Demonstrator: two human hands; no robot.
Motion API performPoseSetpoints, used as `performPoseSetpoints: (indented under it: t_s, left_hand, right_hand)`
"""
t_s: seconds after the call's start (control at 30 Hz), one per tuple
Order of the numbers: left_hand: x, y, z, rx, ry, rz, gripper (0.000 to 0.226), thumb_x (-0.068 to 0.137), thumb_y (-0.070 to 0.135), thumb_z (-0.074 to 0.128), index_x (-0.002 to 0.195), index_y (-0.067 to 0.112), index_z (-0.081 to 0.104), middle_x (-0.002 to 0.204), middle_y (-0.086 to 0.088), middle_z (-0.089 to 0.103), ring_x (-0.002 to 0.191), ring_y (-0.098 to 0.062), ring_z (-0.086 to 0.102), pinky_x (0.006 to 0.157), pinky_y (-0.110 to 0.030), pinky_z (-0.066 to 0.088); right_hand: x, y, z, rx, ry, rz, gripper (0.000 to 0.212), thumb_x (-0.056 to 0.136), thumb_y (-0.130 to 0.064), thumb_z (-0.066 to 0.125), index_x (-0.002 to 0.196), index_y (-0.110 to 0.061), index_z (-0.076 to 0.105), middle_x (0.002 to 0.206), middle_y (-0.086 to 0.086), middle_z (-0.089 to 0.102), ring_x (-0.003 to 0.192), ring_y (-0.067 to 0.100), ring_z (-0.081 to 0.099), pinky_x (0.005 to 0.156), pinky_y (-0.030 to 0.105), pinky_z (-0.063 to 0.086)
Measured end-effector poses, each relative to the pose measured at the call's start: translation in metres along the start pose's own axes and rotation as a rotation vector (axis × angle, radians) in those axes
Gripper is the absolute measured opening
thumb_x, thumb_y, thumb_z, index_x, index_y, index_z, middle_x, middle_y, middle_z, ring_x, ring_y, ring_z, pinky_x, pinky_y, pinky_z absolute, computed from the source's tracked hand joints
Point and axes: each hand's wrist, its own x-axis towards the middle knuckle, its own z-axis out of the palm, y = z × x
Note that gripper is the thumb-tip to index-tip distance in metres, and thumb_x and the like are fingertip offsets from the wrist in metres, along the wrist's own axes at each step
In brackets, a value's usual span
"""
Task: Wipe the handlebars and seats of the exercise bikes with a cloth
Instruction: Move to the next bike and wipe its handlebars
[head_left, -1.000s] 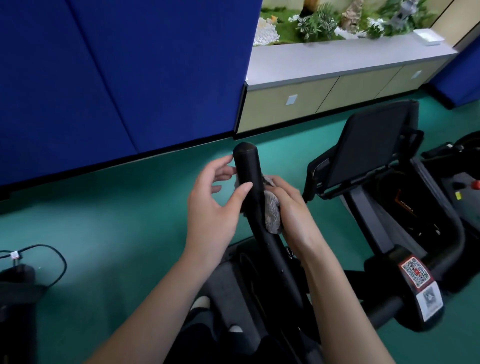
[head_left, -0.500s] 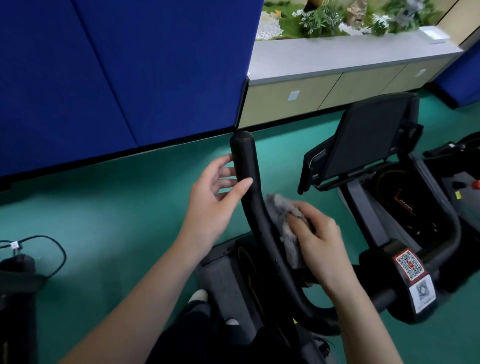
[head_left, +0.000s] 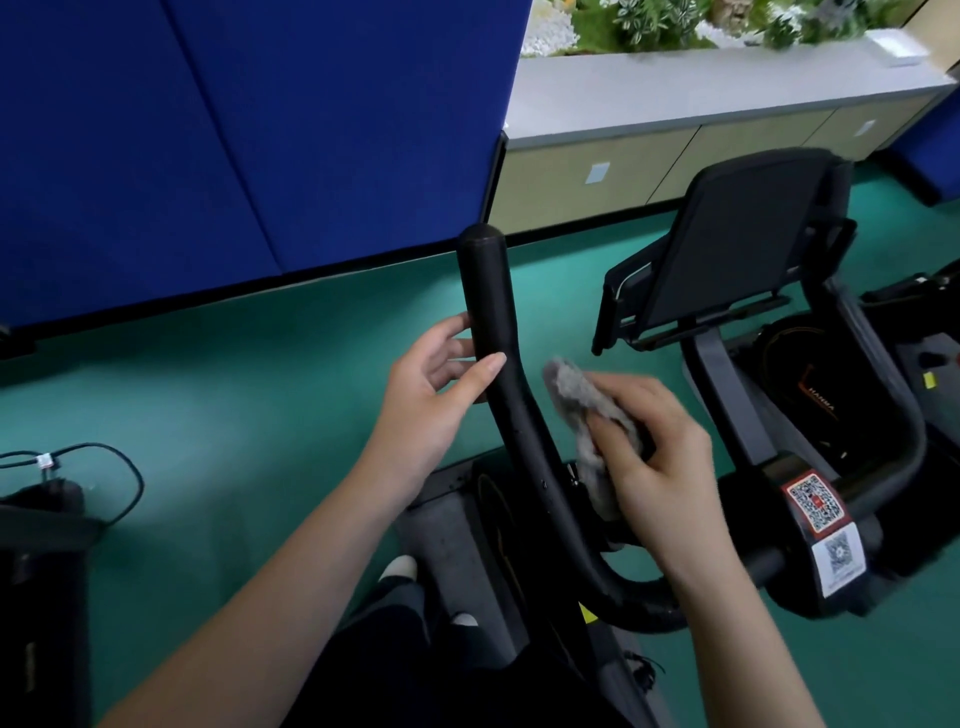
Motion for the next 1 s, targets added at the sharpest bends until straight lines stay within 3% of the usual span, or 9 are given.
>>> performPoseSetpoints:
  t_s: [0.1, 0.2, 0.4, 0.5, 0.63, 0.77, 0.83, 0.93, 1.0]
  left_hand:
    - [-0.001, 0.003, -0.001, -0.045, -0.016, -0.011, 0.026, 0.089, 0.008, 0.06, 0.111, 0.023, 0.059, 0.087, 0.003, 0.067, 0.084, -0.008, 0.066, 0.079, -0.029, 0.056]
    - [0.001, 0.005, -0.003, -0.062, -0.027, -0.039, 0.025, 0.09, 0.008, 0.059, 0.112, 0.02, 0.059, 0.092, -0.003, 0.066, 0.087, -0.01, 0.066, 0.076, -0.027, 0.056]
    - [0.003, 0.007, -0.005, -0.108, -0.032, -0.088, 0.031, 0.089, 0.01, 0.061, 0.12, 0.014, 0.057, 0.091, -0.002, 0.069, 0.089, -0.012, 0.067, 0.077, -0.03, 0.058]
    - [0.003, 0.006, -0.007, -0.181, -0.056, -0.13, 0.025, 0.091, 0.01, 0.058, 0.116, 0.014, 0.059, 0.091, -0.002, 0.07, 0.083, -0.012, 0.066, 0.074, -0.029, 0.058]
    - [0.005, 0.008, -0.012, -0.256, -0.072, -0.217, 0.026, 0.091, 0.015, 0.058, 0.117, 0.013, 0.061, 0.101, -0.006, 0.066, 0.083, -0.018, 0.06, 0.067, -0.025, 0.051]
    - [0.01, 0.008, -0.017, -0.224, -0.098, -0.215, 0.038, 0.09, 0.014, 0.061, 0.125, 0.003, 0.055, 0.109, -0.011, 0.065, 0.089, -0.023, 0.063, 0.078, -0.031, 0.058]
    - [0.011, 0.008, -0.017, -0.197, -0.098, -0.213, 0.04, 0.088, 0.017, 0.063, 0.126, 0.004, 0.056, 0.114, -0.013, 0.064, 0.091, -0.024, 0.062, 0.083, -0.033, 0.056]
    - [0.012, 0.008, -0.021, -0.223, -0.112, -0.242, 0.037, 0.087, 0.02, 0.064, 0.121, 0.007, 0.06, 0.106, -0.01, 0.065, 0.089, -0.02, 0.06, 0.072, -0.027, 0.056]
    - [0.012, 0.008, -0.025, -0.253, -0.138, -0.276, 0.032, 0.088, 0.021, 0.062, 0.118, 0.008, 0.061, 0.102, -0.01, 0.064, 0.092, -0.023, 0.058, 0.077, -0.03, 0.052]
  right_hand:
    - [0.004, -0.01, 0.017, -0.111, -0.024, -0.174, 0.04, 0.078, 0.011, 0.059, 0.111, -0.01, 0.068, 0.11, 0.0, 0.06, 0.104, 0.01, 0.056, 0.093, 0.017, 0.041]
    - [-0.009, -0.002, 0.013, -0.171, -0.106, -0.233, 0.047, 0.072, 0.016, 0.059, 0.109, -0.01, 0.067, 0.105, -0.003, 0.061, 0.101, 0.017, 0.057, 0.09, 0.017, 0.041]
    - [-0.01, -0.006, -0.01, -0.017, -0.132, -0.176, 0.035, 0.078, -0.002, 0.054, 0.103, -0.023, 0.066, 0.094, -0.011, 0.066, 0.09, 0.006, 0.062, 0.078, 0.018, 0.045]
    - [0.014, -0.019, -0.001, -0.047, -0.162, -0.347, 0.037, 0.079, 0.004, 0.055, 0.108, -0.017, 0.067, 0.096, -0.017, 0.062, 0.089, 0.014, 0.061, 0.077, 0.024, 0.046]
    - [0.029, -0.019, 0.008, -0.259, -0.4, -0.566, 0.053, 0.066, 0.021, 0.055, 0.109, -0.007, 0.068, 0.102, -0.004, 0.063, 0.102, 0.023, 0.056, 0.092, 0.023, 0.044]
    - [0.027, -0.014, -0.011, -0.277, -0.627, -0.634, 0.053, 0.065, 0.019, 0.051, 0.105, -0.009, 0.07, 0.101, 0.004, 0.068, 0.101, 0.017, 0.059, 0.088, 0.022, 0.046]
    - [0.035, -0.022, -0.014, -0.249, -0.602, -0.613, 0.048, 0.068, 0.014, 0.048, 0.105, -0.009, 0.071, 0.101, 0.001, 0.068, 0.098, 0.01, 0.062, 0.083, 0.018, 0.045]
    - [0.057, -0.039, -0.002, -0.303, -0.541, -0.664, 0.044, 0.072, 0.012, 0.049, 0.105, -0.008, 0.069, 0.099, -0.007, 0.065, 0.083, -0.01, 0.057, 0.075, 0.006, 0.039]
    - [0.064, -0.045, 0.008, -0.423, -0.615, -0.71, 0.045, 0.07, 0.015, 0.053, 0.106, -0.007, 0.069, 0.097, 0.001, 0.068, 0.082, -0.002, 0.059, 0.075, 0.007, 0.039]
